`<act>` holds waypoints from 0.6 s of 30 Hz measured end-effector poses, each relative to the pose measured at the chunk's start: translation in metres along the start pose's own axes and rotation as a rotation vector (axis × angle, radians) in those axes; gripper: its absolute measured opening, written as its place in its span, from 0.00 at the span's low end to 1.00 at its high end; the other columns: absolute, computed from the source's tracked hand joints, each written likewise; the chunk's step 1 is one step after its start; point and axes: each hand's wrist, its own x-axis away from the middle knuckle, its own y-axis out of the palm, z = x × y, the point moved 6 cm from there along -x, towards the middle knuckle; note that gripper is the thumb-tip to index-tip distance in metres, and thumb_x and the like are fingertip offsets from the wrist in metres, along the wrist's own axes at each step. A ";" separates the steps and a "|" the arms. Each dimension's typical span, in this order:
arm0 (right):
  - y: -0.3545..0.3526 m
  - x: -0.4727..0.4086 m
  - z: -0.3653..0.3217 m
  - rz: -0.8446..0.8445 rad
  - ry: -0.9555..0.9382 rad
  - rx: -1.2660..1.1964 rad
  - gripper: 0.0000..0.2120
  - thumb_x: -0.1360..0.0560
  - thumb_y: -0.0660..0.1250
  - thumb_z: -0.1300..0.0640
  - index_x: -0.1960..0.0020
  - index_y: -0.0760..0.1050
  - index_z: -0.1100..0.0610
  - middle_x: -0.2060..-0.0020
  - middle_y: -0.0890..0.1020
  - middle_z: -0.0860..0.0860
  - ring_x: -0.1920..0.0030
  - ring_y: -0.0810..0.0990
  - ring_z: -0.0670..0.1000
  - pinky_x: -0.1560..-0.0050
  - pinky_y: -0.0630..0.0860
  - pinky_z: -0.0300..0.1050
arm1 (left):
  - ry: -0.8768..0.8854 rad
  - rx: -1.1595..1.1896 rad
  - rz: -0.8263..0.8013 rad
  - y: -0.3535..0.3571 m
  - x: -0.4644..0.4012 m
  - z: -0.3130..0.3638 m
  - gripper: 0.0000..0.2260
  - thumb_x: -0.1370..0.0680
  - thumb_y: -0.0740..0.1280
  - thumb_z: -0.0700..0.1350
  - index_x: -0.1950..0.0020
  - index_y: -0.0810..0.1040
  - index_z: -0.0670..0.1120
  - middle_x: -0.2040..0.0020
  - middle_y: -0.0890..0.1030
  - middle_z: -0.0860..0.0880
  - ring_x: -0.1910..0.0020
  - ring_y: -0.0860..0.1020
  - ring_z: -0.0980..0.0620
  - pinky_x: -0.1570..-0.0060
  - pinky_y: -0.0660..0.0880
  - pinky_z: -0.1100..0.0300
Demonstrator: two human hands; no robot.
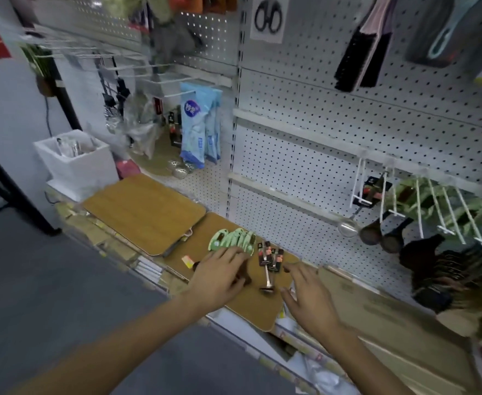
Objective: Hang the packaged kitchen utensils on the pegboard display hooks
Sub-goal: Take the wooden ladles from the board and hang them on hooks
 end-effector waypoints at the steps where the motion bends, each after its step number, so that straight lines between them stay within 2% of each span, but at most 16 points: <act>1: 0.004 -0.001 -0.007 -0.003 -0.001 -0.002 0.21 0.23 0.65 0.50 0.32 0.70 0.53 0.38 0.76 0.49 0.38 0.75 0.53 0.42 0.73 0.46 | -0.004 0.009 -0.005 -0.001 0.003 -0.007 0.20 0.24 0.61 0.55 0.32 0.69 0.55 0.34 0.72 0.55 0.35 0.71 0.52 0.41 0.73 0.56; 4: 0.013 -0.007 -0.022 0.006 -0.006 -0.001 0.20 0.23 0.66 0.50 0.32 0.70 0.53 0.39 0.76 0.48 0.39 0.74 0.51 0.43 0.74 0.46 | -0.010 0.021 -0.032 0.000 0.009 -0.025 0.20 0.23 0.62 0.55 0.32 0.69 0.55 0.35 0.72 0.56 0.37 0.71 0.52 0.44 0.73 0.56; 8: 0.024 -0.022 -0.033 -0.017 -0.017 0.010 0.20 0.22 0.64 0.49 0.32 0.69 0.52 0.39 0.75 0.47 0.38 0.73 0.48 0.42 0.74 0.44 | -0.056 0.017 -0.055 0.005 0.007 -0.047 0.22 0.24 0.63 0.55 0.30 0.69 0.55 0.33 0.73 0.55 0.35 0.72 0.51 0.40 0.72 0.55; 14: 0.038 -0.056 -0.031 -0.050 -0.054 -0.018 0.19 0.22 0.65 0.50 0.32 0.69 0.52 0.38 0.75 0.48 0.37 0.73 0.50 0.39 0.70 0.42 | -0.097 0.025 -0.047 0.009 -0.010 -0.070 0.19 0.24 0.64 0.54 0.32 0.70 0.55 0.35 0.73 0.56 0.37 0.73 0.52 0.43 0.74 0.54; 18: 0.050 -0.079 -0.022 -0.065 -0.068 -0.054 0.18 0.22 0.64 0.50 0.33 0.70 0.52 0.39 0.75 0.48 0.39 0.73 0.50 0.41 0.72 0.44 | -0.131 0.007 -0.038 0.010 -0.026 -0.081 0.19 0.24 0.64 0.54 0.33 0.71 0.54 0.36 0.74 0.56 0.36 0.73 0.52 0.44 0.74 0.55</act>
